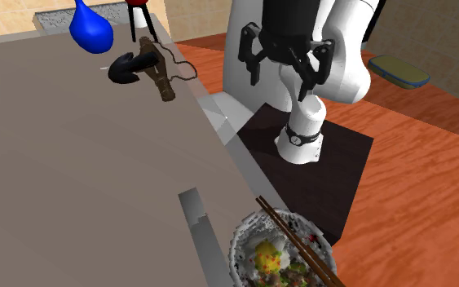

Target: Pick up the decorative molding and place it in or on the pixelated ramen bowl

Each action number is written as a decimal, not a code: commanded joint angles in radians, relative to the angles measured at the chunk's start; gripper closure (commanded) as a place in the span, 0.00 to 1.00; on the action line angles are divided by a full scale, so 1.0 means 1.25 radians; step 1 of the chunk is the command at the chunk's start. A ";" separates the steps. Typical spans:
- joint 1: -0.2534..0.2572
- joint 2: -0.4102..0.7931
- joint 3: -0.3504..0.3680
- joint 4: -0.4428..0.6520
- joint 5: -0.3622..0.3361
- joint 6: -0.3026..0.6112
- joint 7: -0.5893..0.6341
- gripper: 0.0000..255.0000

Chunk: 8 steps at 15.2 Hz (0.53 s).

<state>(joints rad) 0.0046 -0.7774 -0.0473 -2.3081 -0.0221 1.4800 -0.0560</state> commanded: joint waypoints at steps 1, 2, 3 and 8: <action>0.000 0.000 0.000 0.000 0.000 0.000 0.000 0.00; 0.006 0.013 -0.012 -0.012 -0.009 0.026 -0.031 0.00; 0.013 0.028 -0.024 -0.022 -0.017 0.052 -0.061 0.00; 0.045 0.121 -0.081 -0.056 -0.048 0.185 -0.209 0.00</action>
<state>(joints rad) 0.0540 -0.6510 -0.1314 -2.3669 -0.0730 1.6715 -0.2739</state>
